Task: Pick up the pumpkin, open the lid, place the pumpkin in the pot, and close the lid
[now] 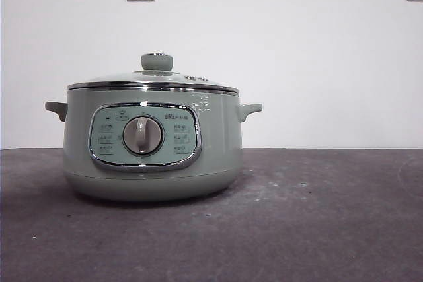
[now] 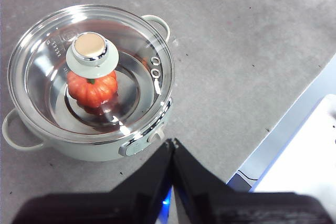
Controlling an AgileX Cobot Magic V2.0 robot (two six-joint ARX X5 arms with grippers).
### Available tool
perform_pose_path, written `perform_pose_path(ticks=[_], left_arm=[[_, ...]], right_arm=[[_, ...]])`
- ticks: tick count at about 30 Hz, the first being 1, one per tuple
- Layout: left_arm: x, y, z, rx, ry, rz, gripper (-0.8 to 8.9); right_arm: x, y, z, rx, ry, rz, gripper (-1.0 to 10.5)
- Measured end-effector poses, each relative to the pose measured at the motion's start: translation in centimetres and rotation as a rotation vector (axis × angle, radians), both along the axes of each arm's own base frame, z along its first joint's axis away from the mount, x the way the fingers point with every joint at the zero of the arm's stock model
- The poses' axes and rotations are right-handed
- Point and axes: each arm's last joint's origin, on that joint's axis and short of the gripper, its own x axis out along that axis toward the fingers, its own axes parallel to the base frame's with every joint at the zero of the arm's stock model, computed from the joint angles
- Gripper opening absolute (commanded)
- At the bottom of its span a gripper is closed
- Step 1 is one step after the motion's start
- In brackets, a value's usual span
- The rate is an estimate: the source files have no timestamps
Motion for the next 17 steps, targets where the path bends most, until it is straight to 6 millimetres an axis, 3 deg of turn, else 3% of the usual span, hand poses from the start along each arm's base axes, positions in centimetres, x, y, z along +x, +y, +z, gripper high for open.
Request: perform_pose_path(ticks=[6, 12, 15, 17], left_arm=[[0.1, 0.6, 0.4, -0.005, -0.063, 0.024, -0.04], [-1.8, 3.3, 2.0, -0.15, -0.403, 0.079, -0.04], [-3.0, 4.5, 0.8, -0.199, -0.574, 0.112, -0.04], [-3.6, 5.3, -1.0, -0.206, -0.673, 0.166, -0.04]], right_arm=[[-0.8, -0.7, 0.3, 0.019, -0.022, 0.0, 0.0], [-1.4, -1.2, 0.5, 0.033, -0.039, 0.0, 0.0], [-1.9, -1.6, 0.7, 0.045, -0.052, 0.0, 0.0], [-2.3, -2.0, 0.8, 0.054, -0.062, 0.0, 0.0]])
